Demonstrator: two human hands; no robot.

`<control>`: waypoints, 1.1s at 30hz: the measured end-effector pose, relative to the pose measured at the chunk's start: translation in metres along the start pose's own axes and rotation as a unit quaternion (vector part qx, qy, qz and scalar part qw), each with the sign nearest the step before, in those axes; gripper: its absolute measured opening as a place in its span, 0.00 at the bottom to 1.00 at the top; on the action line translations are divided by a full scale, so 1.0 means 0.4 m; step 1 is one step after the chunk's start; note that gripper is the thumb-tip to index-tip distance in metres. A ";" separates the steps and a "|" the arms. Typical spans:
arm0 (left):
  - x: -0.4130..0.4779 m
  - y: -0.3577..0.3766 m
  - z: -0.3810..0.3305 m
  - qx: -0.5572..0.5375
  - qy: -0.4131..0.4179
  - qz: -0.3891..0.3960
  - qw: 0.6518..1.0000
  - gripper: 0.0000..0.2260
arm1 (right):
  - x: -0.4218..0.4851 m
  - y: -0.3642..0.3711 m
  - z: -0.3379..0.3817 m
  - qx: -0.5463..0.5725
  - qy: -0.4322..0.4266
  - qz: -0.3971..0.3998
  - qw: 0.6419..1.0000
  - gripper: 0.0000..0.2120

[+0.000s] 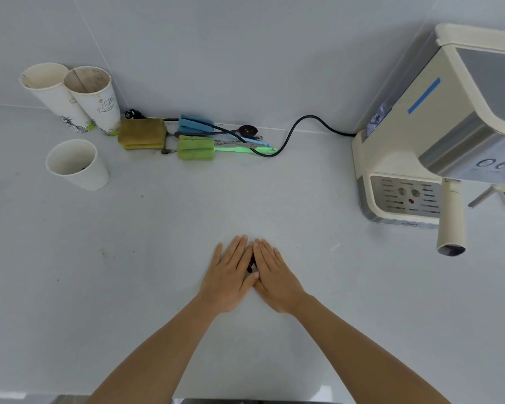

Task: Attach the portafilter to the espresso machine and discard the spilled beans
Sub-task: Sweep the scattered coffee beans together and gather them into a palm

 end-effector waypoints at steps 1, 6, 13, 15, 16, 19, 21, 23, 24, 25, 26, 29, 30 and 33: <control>-0.004 -0.005 0.002 0.005 -0.014 -0.006 1.000 0.28 | -0.001 -0.004 0.002 0.013 0.005 -0.001 1.000 0.41; -0.027 -0.030 0.011 -0.070 -0.016 -0.041 0.997 0.44 | -0.016 -0.049 -0.018 0.045 0.037 -0.023 0.998 0.41; -0.108 -0.108 -0.019 -0.469 -0.238 -0.104 0.844 0.21 | -0.040 -0.072 -0.045 -0.044 0.055 -0.053 0.996 0.50; -0.137 -0.114 -0.024 -0.553 -0.288 -0.088 0.777 0.19 | -0.036 -0.061 -0.027 -0.054 0.056 -0.050 0.996 0.52; -0.150 -0.114 -0.025 -0.594 -0.311 -0.076 0.738 0.19 | -0.031 -0.053 -0.014 -0.051 0.056 -0.047 0.996 0.53; -0.182 -0.104 -0.019 -0.686 -0.372 -0.057 0.623 0.19 | -0.016 -0.026 0.032 -0.042 0.042 -0.041 0.997 0.53; -0.198 -0.094 -0.016 -0.725 -0.394 -0.044 0.563 0.20 | -0.003 -0.003 0.051 -0.055 0.030 -0.044 0.997 0.50; -0.206 -0.084 -0.017 -0.760 -0.399 -0.022 0.513 0.22 | 0.012 0.016 0.053 -0.064 0.034 -0.059 0.996 0.47; -0.207 -0.081 -0.018 -0.776 -0.399 -0.011 0.488 0.23 | 0.019 0.022 0.048 -0.075 0.038 -0.070 0.994 0.45; -0.207 -0.080 -0.018 -0.789 -0.400 -0.001 0.466 0.23 | 0.026 0.025 0.044 -0.100 0.039 -0.093 0.990 0.41; -0.205 -0.079 -0.019 -0.799 -0.401 0.009 0.447 0.24 | 0.031 0.026 0.038 -0.130 0.035 -0.129 0.982 0.36; -0.197 -0.076 -0.018 -0.816 -0.406 0.039 0.409 0.25 | 0.041 0.026 0.014 -0.176 0.001 -0.205 0.963 0.22; -0.193 -0.074 -0.016 -0.821 -0.408 0.047 0.397 0.26 | 0.045 0.026 0.004 -0.180 -0.019 -0.233 0.955 0.19; -0.181 -0.069 -0.010 -0.832 -0.413 0.057 0.366 0.26 | 0.060 0.026 -0.018 -0.196 -0.067 -0.273 0.939 0.12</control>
Point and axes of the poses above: each hand's wrist, its own x-axis towards the middle knuckle, its own y-axis out of the palm, z = x × y, the point moved 1 cm from there along x, towards the middle knuckle, and after that the axes turned 9 degrees about -z, right-handed, at the moved point
